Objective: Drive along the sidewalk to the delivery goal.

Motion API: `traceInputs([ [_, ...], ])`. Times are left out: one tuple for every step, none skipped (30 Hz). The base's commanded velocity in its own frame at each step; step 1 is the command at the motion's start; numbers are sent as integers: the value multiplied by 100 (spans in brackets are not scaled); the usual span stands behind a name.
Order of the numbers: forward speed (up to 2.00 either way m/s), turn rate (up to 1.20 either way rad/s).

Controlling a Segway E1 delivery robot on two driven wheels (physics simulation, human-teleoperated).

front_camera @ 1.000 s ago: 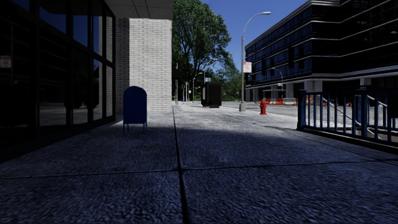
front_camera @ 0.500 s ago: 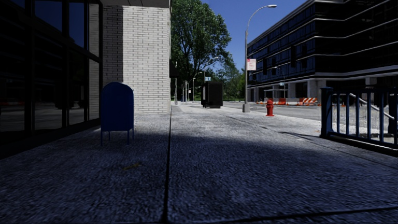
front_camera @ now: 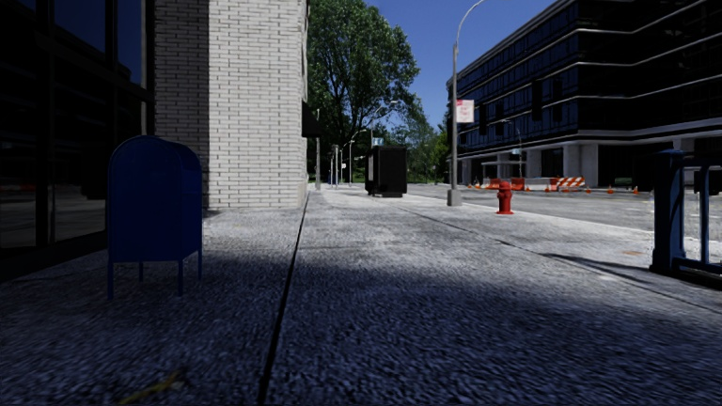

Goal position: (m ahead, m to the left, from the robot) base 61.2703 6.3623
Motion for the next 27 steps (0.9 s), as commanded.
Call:
traceInputs([
  [200, 0],
  [200, 0],
  [200, 0],
  [200, 0],
  [200, 0],
  [200, 0],
  [200, 0],
  [200, 0],
  [200, 0],
  [200, 0],
  [200, 0],
  [200, 0],
  [200, 0],
  [200, 0],
  [200, 0],
  [200, 0],
  [200, 0],
  [200, 0],
  [200, 0],
  [200, 0],
  [200, 0],
  [200, 0],
  [200, 0],
  [200, 0],
  [200, 0],
  [200, 0],
  [200, 0],
])
